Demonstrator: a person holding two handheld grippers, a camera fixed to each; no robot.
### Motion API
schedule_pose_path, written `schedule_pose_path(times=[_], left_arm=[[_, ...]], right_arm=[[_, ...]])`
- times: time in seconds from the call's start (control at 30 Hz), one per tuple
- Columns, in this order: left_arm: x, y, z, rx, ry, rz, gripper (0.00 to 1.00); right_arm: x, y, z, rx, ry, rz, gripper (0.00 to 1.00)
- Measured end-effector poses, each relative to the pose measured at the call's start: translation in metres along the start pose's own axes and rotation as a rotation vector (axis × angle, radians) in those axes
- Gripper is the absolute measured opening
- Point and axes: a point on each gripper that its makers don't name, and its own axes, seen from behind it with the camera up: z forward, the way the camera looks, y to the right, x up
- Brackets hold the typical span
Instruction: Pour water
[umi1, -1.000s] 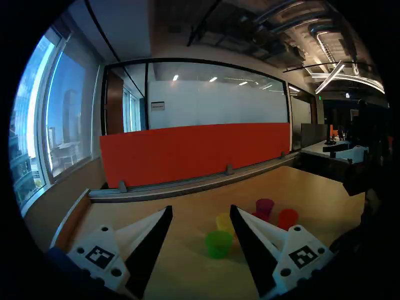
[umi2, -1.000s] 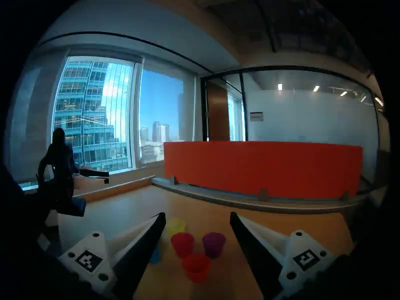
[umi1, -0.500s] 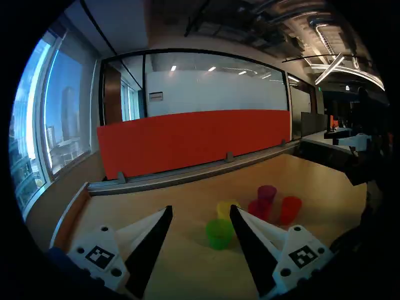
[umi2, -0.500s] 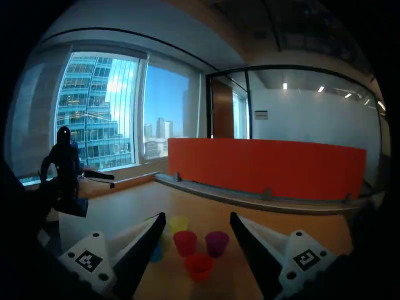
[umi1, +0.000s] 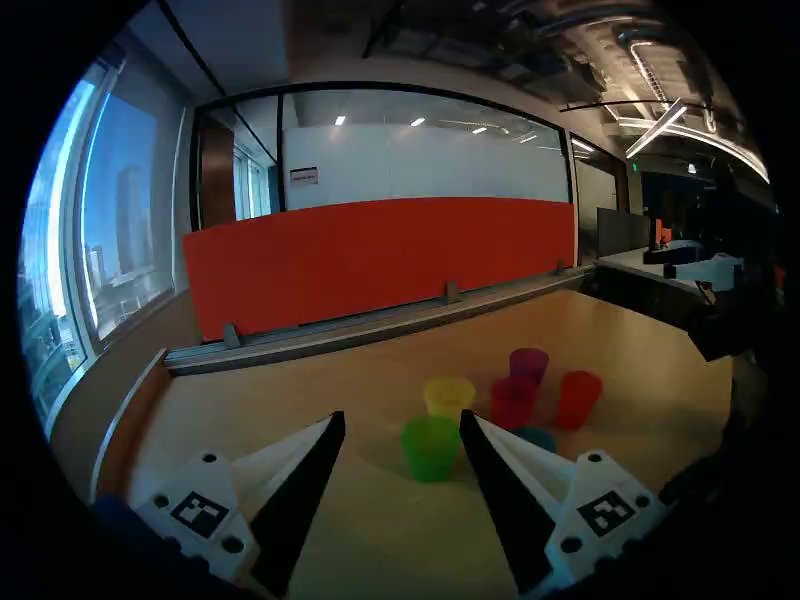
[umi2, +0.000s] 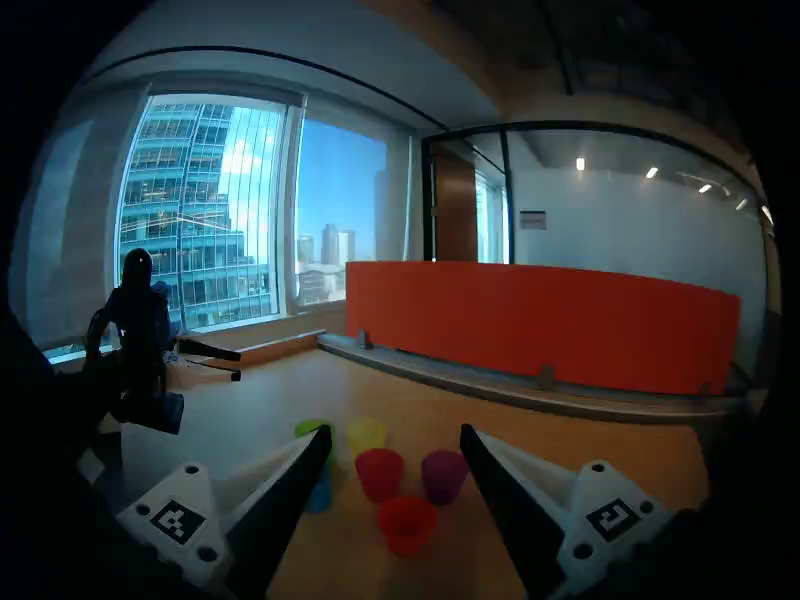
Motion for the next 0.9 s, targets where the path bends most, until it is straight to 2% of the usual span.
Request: schedule_pose_path(times=[0.5,0.9], left_arm=[[-0.029,-0.004,0.002,0.015,-0.048,-0.038,0.84],[-0.032,-0.009,0.003,0.021,-0.073,-0.041,0.84]], right_arm=[[-0.012,-0.011,0.008,0.033,-0.039,-0.032,1.00],[-0.023,-0.023,0.017,0.096,-0.072,-0.067,0.99]])
